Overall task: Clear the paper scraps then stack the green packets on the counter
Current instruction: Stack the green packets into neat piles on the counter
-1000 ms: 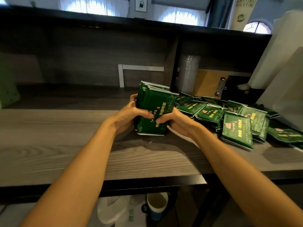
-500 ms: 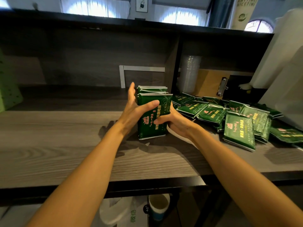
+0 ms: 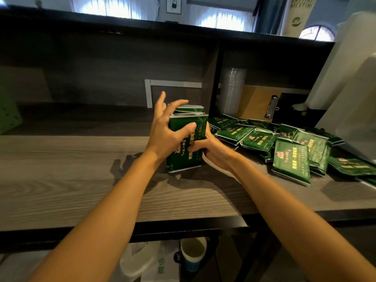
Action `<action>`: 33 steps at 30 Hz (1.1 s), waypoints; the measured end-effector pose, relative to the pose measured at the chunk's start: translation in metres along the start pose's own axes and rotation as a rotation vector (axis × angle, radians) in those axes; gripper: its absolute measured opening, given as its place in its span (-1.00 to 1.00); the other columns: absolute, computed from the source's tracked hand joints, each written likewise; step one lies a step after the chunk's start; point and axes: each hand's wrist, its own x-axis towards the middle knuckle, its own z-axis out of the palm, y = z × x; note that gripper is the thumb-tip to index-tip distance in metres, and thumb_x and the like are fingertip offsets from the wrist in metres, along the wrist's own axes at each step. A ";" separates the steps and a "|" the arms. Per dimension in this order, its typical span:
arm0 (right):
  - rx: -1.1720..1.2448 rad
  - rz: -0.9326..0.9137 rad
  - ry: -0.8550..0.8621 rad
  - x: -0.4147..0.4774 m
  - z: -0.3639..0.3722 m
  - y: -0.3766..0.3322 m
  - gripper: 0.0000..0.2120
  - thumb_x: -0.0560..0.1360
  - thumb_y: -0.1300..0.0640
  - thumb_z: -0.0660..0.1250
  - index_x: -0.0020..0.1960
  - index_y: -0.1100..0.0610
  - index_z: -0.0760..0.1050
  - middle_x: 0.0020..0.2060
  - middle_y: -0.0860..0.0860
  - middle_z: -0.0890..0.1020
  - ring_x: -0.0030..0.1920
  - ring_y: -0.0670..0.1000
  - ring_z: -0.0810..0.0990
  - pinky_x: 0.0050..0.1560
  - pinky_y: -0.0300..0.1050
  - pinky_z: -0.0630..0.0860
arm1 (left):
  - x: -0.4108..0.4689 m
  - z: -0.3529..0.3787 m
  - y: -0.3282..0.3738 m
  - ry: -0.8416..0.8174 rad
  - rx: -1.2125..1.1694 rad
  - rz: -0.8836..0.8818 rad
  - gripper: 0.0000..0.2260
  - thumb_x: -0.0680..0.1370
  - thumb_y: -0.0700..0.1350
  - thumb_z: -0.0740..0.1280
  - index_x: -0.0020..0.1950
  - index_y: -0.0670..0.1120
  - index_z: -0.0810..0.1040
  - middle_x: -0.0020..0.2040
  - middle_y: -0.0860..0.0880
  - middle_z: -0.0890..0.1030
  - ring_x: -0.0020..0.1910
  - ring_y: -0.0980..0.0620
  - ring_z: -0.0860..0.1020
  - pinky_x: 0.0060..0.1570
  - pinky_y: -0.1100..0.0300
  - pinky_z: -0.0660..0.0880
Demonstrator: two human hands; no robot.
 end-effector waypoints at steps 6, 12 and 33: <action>-0.067 0.015 0.047 -0.004 0.001 -0.007 -0.13 0.38 0.55 0.25 0.52 0.08 -0.05 0.03 -0.11 0.45 -0.10 -0.23 0.41 -0.33 -0.54 0.45 | 0.010 -0.009 0.028 0.022 0.548 0.212 -0.54 0.51 0.07 0.20 0.38 -0.05 0.41 0.48 -0.04 0.28 0.48 0.03 0.18 0.45 -0.04 -0.14; -0.143 0.079 0.045 -0.011 0.002 -0.010 -0.15 0.42 0.47 0.28 0.53 0.14 -0.11 0.45 0.01 0.22 0.28 -0.11 0.23 0.19 -0.32 0.22 | 0.023 -0.008 0.040 -0.402 1.013 0.024 -0.40 0.57 0.28 -0.07 0.54 0.03 0.07 0.52 -0.08 0.17 0.51 -0.05 0.11 0.42 -0.16 0.03; -0.110 0.131 0.014 0.003 0.005 0.004 -0.14 0.16 0.35 0.32 0.42 0.16 0.11 0.26 0.19 0.44 0.14 0.04 0.48 0.03 -0.22 0.48 | -0.008 -0.025 -0.033 -0.550 -0.324 -0.422 -0.31 0.22 -0.18 0.26 0.37 0.05 0.28 0.22 -0.07 0.52 0.16 0.00 0.50 -0.06 0.26 0.50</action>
